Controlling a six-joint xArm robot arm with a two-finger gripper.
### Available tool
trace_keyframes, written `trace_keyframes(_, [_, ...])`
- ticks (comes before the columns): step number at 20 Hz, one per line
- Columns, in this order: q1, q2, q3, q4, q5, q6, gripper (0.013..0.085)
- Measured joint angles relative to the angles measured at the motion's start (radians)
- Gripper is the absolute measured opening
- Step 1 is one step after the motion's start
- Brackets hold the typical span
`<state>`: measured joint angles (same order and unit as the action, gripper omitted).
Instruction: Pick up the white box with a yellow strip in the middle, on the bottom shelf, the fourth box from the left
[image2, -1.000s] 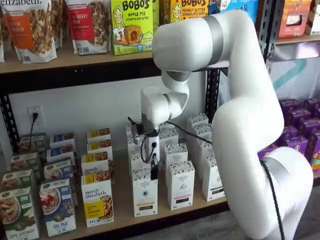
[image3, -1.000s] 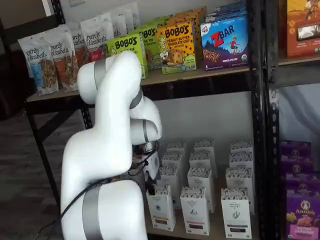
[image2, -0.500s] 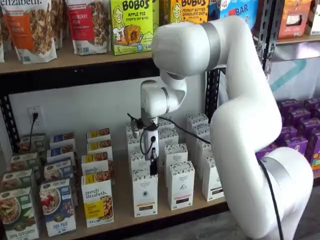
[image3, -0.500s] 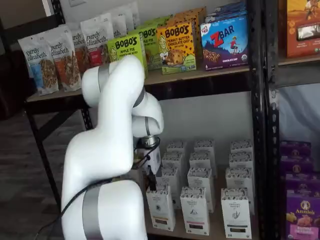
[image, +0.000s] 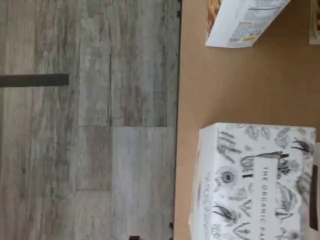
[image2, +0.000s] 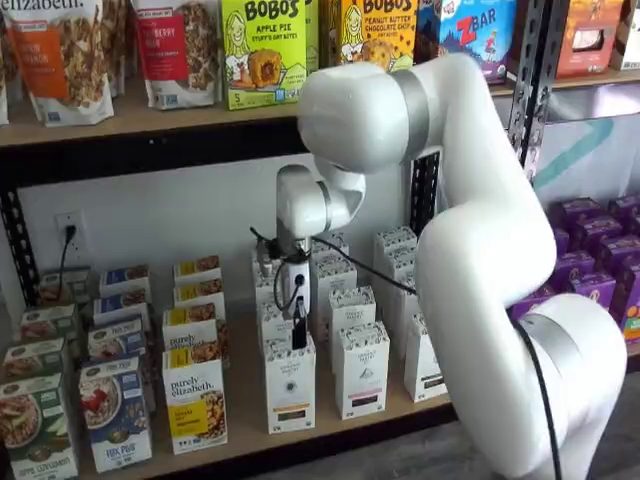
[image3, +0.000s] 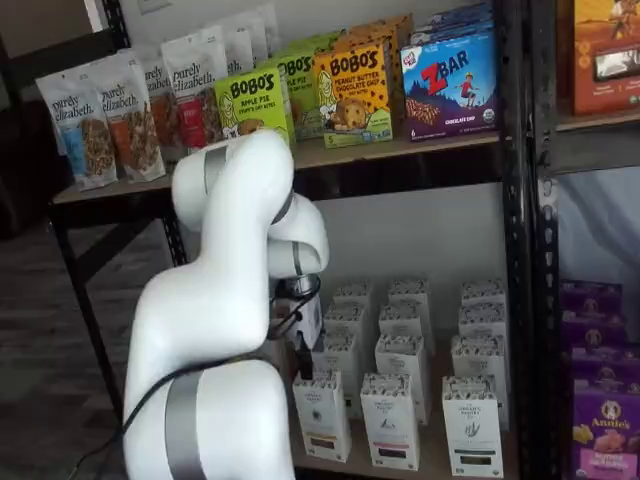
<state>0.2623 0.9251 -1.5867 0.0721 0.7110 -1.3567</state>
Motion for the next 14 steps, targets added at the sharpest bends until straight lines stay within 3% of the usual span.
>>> trace_keyframes(14, [0.008,0.112,-0.102,-0.019,-0.022,0.022,0.085])
